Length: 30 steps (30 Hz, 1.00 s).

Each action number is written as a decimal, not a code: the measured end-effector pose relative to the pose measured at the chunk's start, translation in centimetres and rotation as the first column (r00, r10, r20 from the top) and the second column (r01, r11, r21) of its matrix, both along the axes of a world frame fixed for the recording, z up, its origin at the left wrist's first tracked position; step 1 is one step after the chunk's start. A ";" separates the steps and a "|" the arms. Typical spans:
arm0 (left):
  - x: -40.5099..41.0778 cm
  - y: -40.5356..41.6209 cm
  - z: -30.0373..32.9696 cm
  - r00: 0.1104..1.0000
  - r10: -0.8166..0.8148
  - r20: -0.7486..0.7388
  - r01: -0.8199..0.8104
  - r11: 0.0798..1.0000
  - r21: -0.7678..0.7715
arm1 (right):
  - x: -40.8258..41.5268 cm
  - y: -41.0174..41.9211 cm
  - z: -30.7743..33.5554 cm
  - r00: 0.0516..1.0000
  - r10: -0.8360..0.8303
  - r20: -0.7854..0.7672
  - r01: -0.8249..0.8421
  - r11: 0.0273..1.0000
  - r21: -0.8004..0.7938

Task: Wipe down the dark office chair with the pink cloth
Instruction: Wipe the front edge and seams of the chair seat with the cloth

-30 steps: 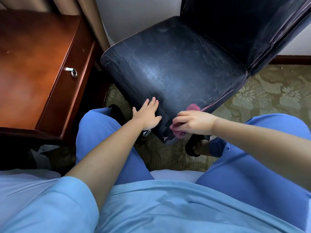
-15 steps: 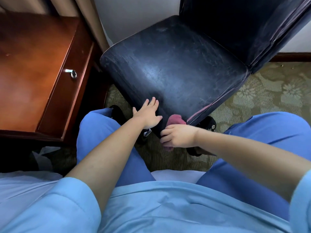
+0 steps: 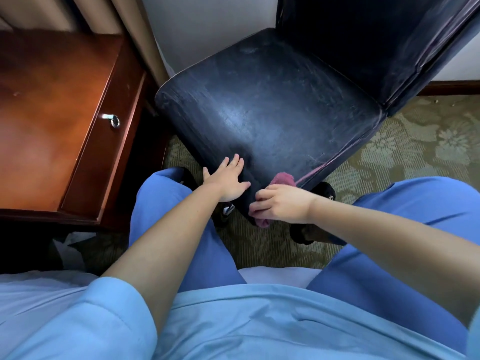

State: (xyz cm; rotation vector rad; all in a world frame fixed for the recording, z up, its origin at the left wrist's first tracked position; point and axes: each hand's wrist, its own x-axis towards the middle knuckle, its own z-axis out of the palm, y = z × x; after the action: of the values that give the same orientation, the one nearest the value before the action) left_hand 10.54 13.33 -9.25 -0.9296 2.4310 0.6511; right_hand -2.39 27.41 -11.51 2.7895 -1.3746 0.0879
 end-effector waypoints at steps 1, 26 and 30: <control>-0.1 0.0 0.1 1.000 0.000 0.004 0.000 1.000 -0.002 | -1.0 0.4 0.3 0.997 -0.070 0.034 0.071 0.997 -0.020; -1.2 2.5 0.0 0.998 0.019 -0.058 -0.024 0.996 -0.083 | -0.2 3.4 -0.9 0.040 -0.843 0.536 0.950 0.198 0.240; -3.0 4.0 0.4 0.984 -0.147 -0.102 0.141 0.988 -0.063 | 0.2 3.6 -1.0 -0.069 -0.875 0.480 0.960 0.073 0.272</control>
State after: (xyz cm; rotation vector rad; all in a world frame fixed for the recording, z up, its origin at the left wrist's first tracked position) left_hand 7.55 17.37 -8.81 -0.7480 2.5944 0.5980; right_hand -2.21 31.03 -12.53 0.9578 -2.8982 0.9299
